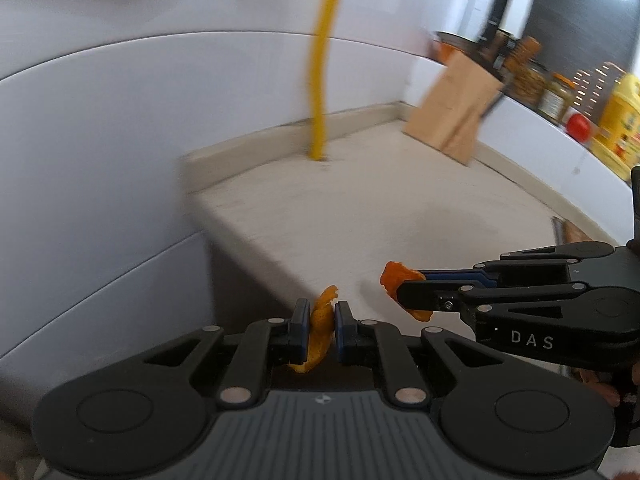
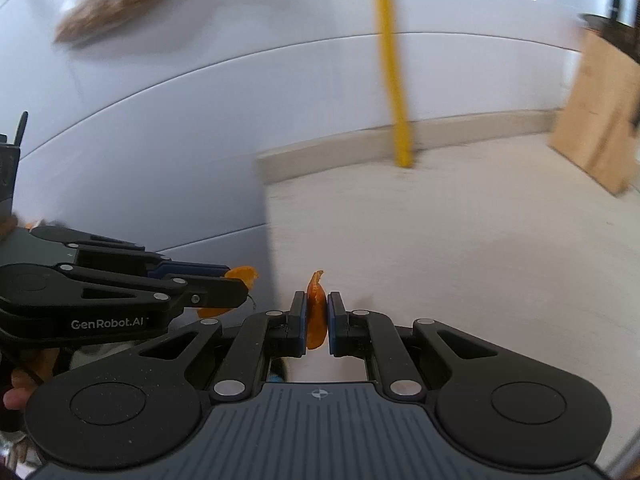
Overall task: Collect trash
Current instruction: 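Carry the peel with the left tool while the right tool carries its peel to the bin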
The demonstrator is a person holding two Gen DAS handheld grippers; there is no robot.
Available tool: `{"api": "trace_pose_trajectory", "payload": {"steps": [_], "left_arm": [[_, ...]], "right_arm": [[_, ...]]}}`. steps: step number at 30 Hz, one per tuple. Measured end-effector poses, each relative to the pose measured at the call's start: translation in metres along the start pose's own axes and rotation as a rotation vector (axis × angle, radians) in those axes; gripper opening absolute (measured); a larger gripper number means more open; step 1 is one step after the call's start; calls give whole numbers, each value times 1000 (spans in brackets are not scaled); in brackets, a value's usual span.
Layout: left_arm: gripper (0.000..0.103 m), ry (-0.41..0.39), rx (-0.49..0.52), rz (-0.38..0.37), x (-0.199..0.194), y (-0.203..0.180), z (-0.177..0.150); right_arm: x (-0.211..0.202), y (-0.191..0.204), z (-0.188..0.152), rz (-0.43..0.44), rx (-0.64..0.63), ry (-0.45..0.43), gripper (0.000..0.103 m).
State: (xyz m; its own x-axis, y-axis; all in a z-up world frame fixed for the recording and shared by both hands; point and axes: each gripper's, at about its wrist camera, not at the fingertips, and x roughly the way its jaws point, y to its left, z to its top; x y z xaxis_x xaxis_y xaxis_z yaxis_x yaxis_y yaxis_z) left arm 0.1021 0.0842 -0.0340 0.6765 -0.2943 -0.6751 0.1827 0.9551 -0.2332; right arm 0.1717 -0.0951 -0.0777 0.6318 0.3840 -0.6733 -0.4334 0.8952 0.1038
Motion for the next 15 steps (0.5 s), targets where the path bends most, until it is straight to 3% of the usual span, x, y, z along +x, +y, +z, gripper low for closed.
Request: {"api": "trace_pose_trajectory", "payload": {"steps": [9,15], "left_arm": [[8,-3,-96,123,-19,47,-23],[8,42,-149,185,-11,76,-36]], "right_arm": [[36,53,10,121,-82,40,14],[72,80,8,173,-102,104,14]]}}
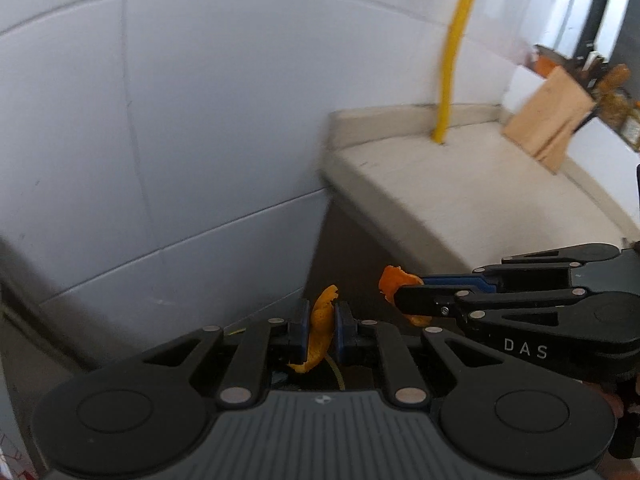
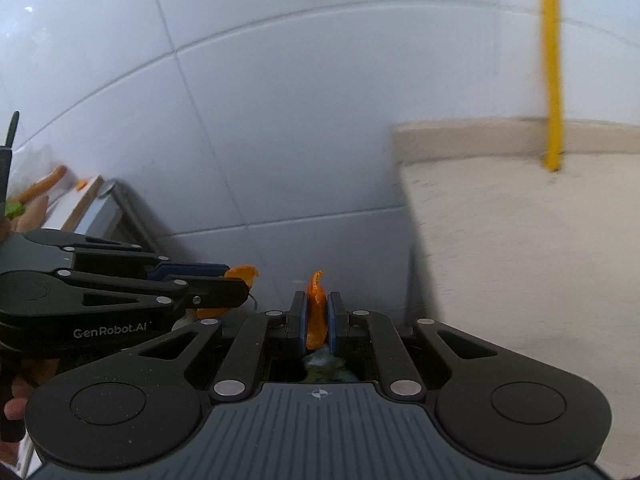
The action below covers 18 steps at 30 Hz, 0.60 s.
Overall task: Collect trash
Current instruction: 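Carry the peel with the left tool while the right tool carries its peel to the bin, then open the left tool to drop the peel while the right tool drops its peel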
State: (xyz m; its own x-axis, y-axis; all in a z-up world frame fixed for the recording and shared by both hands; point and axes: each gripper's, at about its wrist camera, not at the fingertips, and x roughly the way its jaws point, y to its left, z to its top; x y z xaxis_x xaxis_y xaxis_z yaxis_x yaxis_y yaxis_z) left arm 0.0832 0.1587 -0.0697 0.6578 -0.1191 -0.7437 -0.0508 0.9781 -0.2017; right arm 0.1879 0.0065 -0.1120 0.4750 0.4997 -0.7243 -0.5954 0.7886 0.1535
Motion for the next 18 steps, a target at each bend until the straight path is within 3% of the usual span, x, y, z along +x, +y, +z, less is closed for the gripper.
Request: {"api": "trace_pose_trajectory", "payload": {"steps": [7,12,18], "left_arm": [[9,76,-43,51,26,20,-7],[24,111,-51,60,37,27,-10],[30,126,-84,67,42,37,-11]], "right_arm": [[40,11,-5,32,13,83,16],[62,10,-8,40,45,124,23],[78,7,-11,41,73,151,28]]}}
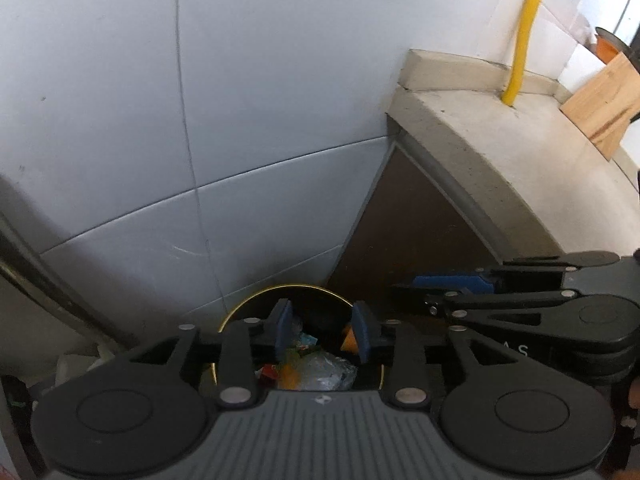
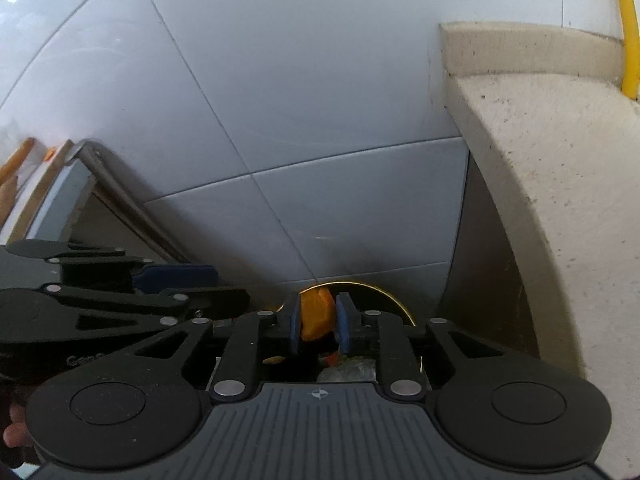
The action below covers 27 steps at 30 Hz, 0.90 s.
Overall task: Collect trash
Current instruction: 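Open the left tool to drop the peel while the right tool drops its peel, then raise both open tools up from the bin opening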
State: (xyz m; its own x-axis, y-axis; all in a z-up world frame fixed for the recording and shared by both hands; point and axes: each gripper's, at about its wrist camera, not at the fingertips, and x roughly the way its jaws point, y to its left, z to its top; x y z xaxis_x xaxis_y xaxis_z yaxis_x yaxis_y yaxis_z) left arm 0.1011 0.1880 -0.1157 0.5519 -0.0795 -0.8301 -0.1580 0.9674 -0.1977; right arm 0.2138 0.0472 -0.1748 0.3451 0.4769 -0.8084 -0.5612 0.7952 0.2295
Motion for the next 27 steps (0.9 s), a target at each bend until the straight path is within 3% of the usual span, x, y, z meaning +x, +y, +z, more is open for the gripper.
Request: {"api": "trace_pose_trajectory", "payload": {"steps": [4,9,23,25,27], "left_arm": [[31,-12,-26,6,0,5,1],[31,-29,-21,16,-1,6,2],[38,-112,7,-32,-20,-3,3],[39,-114,14,-47,-24,-7,2],[44,-116,15,-59,-30,-11,2]], "right_arm": [[4,-4,-2,11,27,17,33],[-5,-6,-5,-26,51,2,33],[-85,-2,-7,-124,55,-155,51],[-97,0,-11,-148,59,-180,58],[-106,2,-14,-163,65,-196,60]]}}
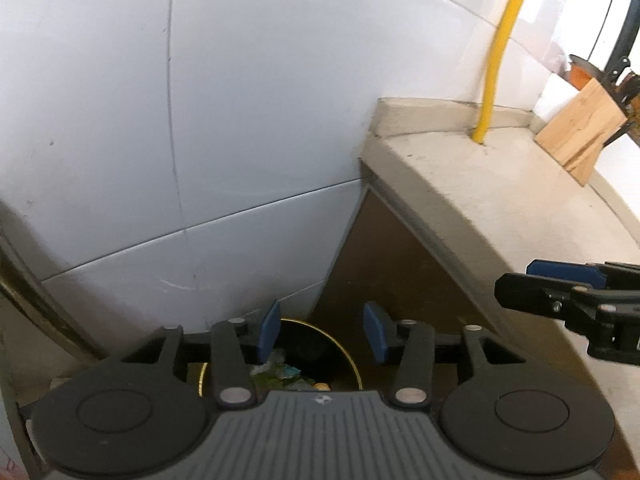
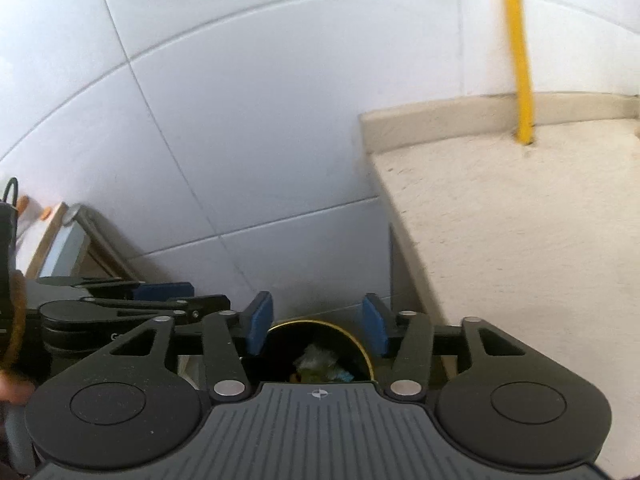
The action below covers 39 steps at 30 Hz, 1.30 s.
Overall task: Collect trash
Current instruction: 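Raise both open tools up from the bin opening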
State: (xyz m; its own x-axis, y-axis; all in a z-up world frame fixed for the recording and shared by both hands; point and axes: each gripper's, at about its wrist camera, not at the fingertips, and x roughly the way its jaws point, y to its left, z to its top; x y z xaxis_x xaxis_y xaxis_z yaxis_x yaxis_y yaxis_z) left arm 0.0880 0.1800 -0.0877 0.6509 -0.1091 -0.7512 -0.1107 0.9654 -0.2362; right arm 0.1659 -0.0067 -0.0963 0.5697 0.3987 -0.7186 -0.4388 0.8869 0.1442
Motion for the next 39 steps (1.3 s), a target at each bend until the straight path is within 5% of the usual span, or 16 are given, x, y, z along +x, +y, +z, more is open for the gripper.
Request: {"api": "trace_pose_trajectory", "payload": {"steps": [12,39], "left_arm": [[64,-71,51,10,-44,-32,2],[78,-108,16,114,-76,-126,-37]], "right_arm": [[-44,6,-9,-68,9,-89,74],[-119,-48,-34,-26,8,-134,80]]}}
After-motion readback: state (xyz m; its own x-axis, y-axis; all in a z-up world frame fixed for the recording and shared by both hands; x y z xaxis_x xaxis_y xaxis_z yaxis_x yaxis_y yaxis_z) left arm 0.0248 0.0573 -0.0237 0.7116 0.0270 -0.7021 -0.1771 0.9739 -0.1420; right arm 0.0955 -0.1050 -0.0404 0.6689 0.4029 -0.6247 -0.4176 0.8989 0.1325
